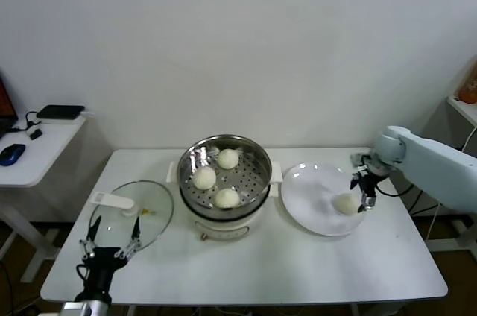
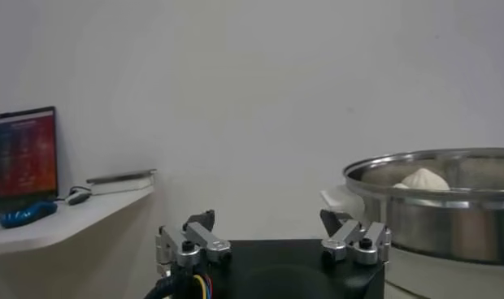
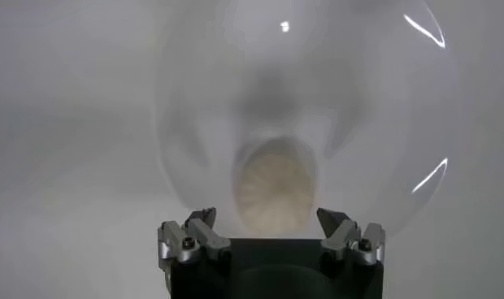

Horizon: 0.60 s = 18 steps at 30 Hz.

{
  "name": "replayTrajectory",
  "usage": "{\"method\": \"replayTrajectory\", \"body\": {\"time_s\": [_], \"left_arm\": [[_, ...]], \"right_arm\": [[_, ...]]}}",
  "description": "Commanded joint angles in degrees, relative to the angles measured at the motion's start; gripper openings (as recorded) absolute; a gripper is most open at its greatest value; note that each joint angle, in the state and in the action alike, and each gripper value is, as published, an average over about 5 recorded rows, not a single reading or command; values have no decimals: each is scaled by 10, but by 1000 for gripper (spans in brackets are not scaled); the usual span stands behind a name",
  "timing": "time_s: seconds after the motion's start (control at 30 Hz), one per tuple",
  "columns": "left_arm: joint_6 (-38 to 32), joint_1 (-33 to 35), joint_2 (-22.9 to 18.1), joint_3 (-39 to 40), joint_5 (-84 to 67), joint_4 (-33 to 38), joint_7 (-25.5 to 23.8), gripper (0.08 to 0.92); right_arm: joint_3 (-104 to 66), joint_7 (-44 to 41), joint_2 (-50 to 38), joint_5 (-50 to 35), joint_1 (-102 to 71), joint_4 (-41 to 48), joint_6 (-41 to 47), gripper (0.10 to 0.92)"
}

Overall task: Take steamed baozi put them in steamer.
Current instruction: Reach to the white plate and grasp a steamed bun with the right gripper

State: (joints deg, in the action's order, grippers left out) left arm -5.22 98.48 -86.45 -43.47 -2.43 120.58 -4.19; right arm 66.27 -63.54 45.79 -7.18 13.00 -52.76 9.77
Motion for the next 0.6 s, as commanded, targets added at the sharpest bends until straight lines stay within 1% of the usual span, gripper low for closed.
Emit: {"method": "replayTrajectory", "body": {"time_s": [0.03, 0.6], "left_arm": [[-1, 1, 0, -1, 0, -2, 0, 823], [-1, -1, -1, 0, 1, -4, 0, 823]], "right_arm": [[-31, 5, 39, 20, -35, 54, -7, 823], [-53, 2, 53, 43, -56, 76, -15, 823]]}}
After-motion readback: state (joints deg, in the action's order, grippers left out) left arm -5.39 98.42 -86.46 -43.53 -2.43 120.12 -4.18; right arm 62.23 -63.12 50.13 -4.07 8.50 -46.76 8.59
